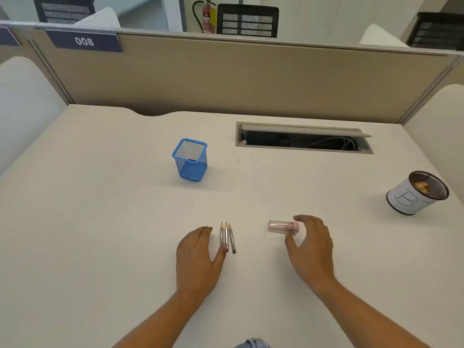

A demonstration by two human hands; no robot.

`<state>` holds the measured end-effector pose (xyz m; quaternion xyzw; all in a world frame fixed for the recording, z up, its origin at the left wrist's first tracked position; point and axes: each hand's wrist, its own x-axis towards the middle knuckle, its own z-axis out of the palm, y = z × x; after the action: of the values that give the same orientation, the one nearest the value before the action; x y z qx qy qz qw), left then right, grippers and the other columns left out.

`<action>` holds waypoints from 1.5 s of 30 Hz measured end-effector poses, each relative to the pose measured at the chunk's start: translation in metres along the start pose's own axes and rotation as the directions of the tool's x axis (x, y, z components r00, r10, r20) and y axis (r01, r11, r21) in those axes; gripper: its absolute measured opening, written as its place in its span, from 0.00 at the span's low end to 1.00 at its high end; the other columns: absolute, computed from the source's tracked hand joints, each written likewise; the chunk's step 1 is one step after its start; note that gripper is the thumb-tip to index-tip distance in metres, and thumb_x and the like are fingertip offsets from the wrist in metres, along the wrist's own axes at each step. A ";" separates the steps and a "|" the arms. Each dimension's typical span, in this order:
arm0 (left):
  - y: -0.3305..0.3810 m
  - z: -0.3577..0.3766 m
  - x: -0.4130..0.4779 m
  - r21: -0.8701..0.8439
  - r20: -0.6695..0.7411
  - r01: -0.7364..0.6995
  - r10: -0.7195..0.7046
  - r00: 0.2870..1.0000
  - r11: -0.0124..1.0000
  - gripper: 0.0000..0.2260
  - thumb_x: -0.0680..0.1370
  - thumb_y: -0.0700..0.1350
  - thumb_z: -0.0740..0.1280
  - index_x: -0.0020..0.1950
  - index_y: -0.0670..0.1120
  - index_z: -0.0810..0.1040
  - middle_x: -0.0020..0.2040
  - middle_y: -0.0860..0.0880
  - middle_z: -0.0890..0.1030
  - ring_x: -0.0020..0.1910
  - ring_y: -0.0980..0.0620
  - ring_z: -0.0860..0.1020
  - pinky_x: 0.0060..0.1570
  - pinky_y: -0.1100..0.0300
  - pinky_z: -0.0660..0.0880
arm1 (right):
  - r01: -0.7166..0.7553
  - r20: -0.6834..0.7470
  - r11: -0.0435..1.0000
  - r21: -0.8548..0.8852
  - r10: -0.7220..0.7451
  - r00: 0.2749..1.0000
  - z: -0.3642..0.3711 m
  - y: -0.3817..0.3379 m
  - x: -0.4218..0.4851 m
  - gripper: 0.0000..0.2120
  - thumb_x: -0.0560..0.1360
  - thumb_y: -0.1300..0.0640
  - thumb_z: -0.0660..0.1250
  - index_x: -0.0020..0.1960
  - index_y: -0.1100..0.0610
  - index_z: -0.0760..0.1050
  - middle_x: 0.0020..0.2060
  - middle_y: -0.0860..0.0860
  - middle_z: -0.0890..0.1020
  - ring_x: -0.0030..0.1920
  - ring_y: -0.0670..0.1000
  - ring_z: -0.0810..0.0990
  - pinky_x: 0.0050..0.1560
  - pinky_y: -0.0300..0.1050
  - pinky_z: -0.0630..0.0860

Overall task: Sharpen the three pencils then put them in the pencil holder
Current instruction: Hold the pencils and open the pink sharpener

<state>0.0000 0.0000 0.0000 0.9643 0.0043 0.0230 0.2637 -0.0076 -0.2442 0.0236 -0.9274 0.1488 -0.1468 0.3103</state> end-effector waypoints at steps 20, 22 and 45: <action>0.069 0.009 0.016 -0.059 0.120 -0.465 0.469 0.875 0.883 0.28 0.74 0.53 0.70 0.71 0.50 0.67 0.67 0.52 0.75 0.67 0.52 0.70 0.70 0.53 0.65 | -0.151 0.416 0.937 0.316 0.007 0.909 -0.014 -0.035 0.010 0.05 0.71 0.52 0.76 0.46 0.45 0.82 0.40 0.40 0.85 0.42 0.43 0.83 0.42 0.38 0.80; 0.068 0.007 0.015 -0.045 0.103 -0.462 0.464 0.880 0.886 0.23 0.74 0.50 0.70 0.68 0.49 0.70 0.61 0.51 0.78 0.62 0.50 0.75 0.68 0.51 0.69 | -0.144 0.425 0.925 0.352 -0.021 0.905 -0.017 -0.045 0.002 0.05 0.71 0.53 0.76 0.46 0.45 0.82 0.40 0.38 0.84 0.42 0.43 0.83 0.43 0.37 0.80; 0.076 -0.051 -0.035 -0.033 0.169 -0.140 0.144 0.975 0.990 0.07 0.80 0.52 0.55 0.53 0.51 0.68 0.49 0.54 0.79 0.46 0.52 0.77 0.42 0.58 0.75 | 0.189 0.398 0.968 0.165 -0.241 0.885 -0.042 -0.112 -0.049 0.10 0.72 0.53 0.64 0.48 0.48 0.83 0.40 0.41 0.86 0.41 0.45 0.83 0.44 0.41 0.81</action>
<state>-0.0374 -0.0401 0.0809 0.9577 -0.0874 -0.0410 0.2710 -0.0473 -0.1631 0.1161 -0.9274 -0.0336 0.0112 0.3724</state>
